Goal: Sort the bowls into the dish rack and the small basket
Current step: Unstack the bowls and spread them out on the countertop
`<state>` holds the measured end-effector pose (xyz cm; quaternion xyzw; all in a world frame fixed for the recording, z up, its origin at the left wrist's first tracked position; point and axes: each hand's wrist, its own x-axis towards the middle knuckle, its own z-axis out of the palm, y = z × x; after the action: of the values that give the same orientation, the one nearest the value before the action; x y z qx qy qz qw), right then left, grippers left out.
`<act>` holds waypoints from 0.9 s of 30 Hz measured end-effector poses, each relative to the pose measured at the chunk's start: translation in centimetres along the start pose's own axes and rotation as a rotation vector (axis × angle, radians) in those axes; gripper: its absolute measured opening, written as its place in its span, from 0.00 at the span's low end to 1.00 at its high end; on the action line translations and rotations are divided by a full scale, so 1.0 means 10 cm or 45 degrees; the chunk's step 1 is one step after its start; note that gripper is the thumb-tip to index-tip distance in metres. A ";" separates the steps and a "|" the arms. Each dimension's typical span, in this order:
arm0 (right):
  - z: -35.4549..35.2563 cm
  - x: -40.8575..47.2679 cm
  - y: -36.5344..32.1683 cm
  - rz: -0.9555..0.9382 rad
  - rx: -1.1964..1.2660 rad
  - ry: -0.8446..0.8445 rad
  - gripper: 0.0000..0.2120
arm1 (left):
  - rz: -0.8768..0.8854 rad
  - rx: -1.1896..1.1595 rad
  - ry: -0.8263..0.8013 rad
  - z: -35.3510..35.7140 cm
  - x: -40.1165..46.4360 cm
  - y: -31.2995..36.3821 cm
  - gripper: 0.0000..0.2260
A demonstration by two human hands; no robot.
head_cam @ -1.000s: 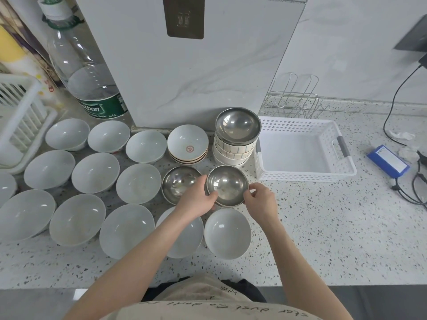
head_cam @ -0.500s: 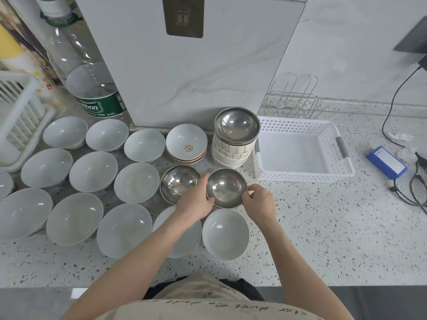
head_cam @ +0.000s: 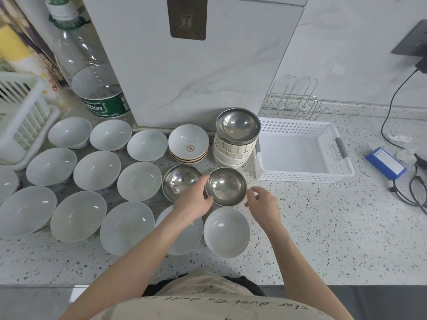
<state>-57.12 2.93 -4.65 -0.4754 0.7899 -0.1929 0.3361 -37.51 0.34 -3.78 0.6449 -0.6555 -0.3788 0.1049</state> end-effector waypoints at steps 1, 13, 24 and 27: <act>-0.02 -0.04 0.03 0.014 0.022 -0.004 0.17 | -0.001 -0.021 0.006 -0.02 -0.04 -0.02 0.25; -0.09 -0.59 0.38 0.339 0.432 -0.356 0.11 | 0.039 0.437 -0.085 0.04 -0.48 -0.11 0.34; -0.09 -0.57 0.28 0.277 0.271 -0.269 0.17 | 0.031 0.312 -0.047 0.07 -0.48 -0.18 0.31; -0.12 -0.54 0.23 0.205 0.069 -0.082 0.16 | -0.006 0.158 -0.003 0.00 -0.44 -0.20 0.26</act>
<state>-57.62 8.76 -3.35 -0.4070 0.8087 -0.1713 0.3886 -35.37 4.62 -3.50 0.6513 -0.6763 -0.3385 0.0629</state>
